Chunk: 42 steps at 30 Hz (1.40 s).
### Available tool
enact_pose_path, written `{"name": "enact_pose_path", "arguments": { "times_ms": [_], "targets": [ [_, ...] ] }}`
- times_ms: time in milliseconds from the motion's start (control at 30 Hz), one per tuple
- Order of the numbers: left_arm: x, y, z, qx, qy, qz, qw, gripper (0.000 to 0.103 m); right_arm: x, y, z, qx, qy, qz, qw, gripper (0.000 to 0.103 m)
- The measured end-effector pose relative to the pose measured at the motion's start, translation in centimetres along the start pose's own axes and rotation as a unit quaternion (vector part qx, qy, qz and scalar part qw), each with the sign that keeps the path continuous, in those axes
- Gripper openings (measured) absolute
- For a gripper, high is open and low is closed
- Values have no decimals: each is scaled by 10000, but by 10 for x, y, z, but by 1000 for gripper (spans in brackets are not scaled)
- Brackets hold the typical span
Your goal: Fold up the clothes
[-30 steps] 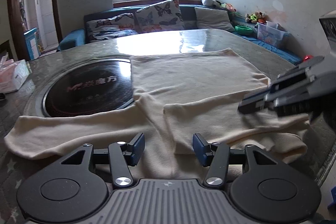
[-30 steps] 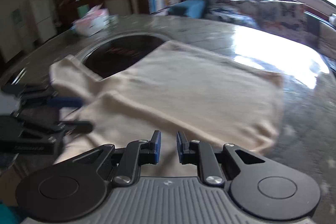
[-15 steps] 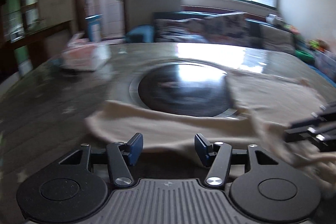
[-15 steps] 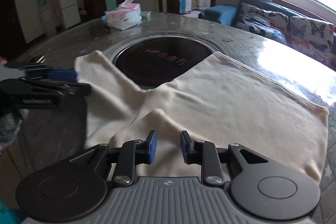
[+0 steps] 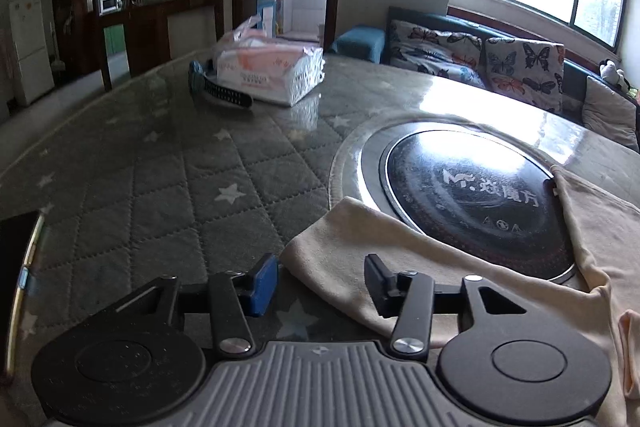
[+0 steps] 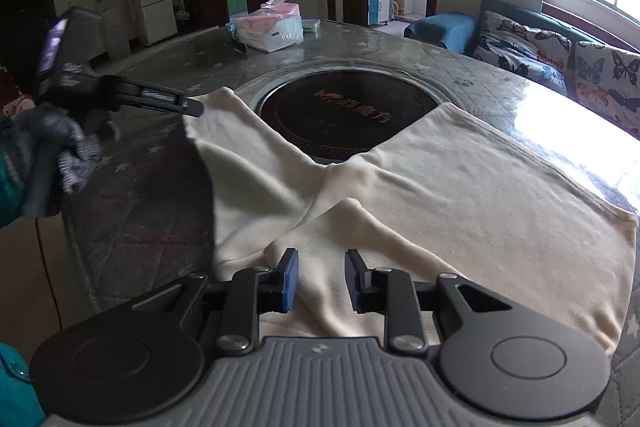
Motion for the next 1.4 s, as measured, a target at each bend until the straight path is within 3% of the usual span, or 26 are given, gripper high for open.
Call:
{"name": "enact_pose_path", "arguments": {
  "times_ms": [67, 200, 367, 500, 600, 700, 833, 1000, 1133, 1233, 1367, 1400],
  "targets": [
    [3, 1, 1, -63, -29, -31, 10000, 42, -4, 0, -3, -2, 0, 56, 10000, 25],
    [4, 4, 4, -77, -99, 61, 9999, 13, -13, 0, -4, 38, -43, 177, 9998, 25],
    [-14, 25, 20, -123, -367, 429, 9983, 9, -32, -6, 2, 184, -198, 338, 9991, 25],
    [-53, 48, 50, -60, -860, 890, 9923, 9, -48, -14, 12, 379, -371, 470, 9975, 25],
    [-91, 56, 83, 76, -1445, 1144, 9828, 9, -61, -20, 23, 585, -504, 609, 9952, 25],
    [-131, 51, 118, 323, -2019, 1369, 9693, 9, -75, -26, 34, 748, -679, 744, 9921, 25],
    [-167, 24, 161, 721, -2650, 1392, 9514, 9, -96, -38, 55, 1022, -962, 919, 9858, 25],
    [-207, -15, 215, 1264, -3410, 1319, 9221, 9, -117, -60, 79, 1461, -1261, 1047, 9756, 25],
    [-206, -57, 248, 1798, -3623, 1004, 9090, 10, -129, -76, 94, 1798, -1432, 1120, 9668, 25],
    [-197, -78, 260, 2074, -3705, 666, 9030, 17, -135, -85, 101, 1971, -1493, 1176, 9618, 25],
    [-189, -88, 255, 2318, -3704, 575, 8976, 45, -135, -85, 106, 2038, -1460, 1206, 9605, 25],
    [-188, -87, 251, 2336, -3689, 600, 8976, 46, -133, -85, 106, 2040, -1428, 1201, 9610, 25]
  ]
}}
Point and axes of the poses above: each gripper's, at about its wrist camera, not at the fingertips, and x roughly the way its jaws point, z to its right, y to its top, the point moved 7 cm from there along x, roughly the way its jaws point, and after that the axes turned 10 degrees about y, right-handed, at the moved point
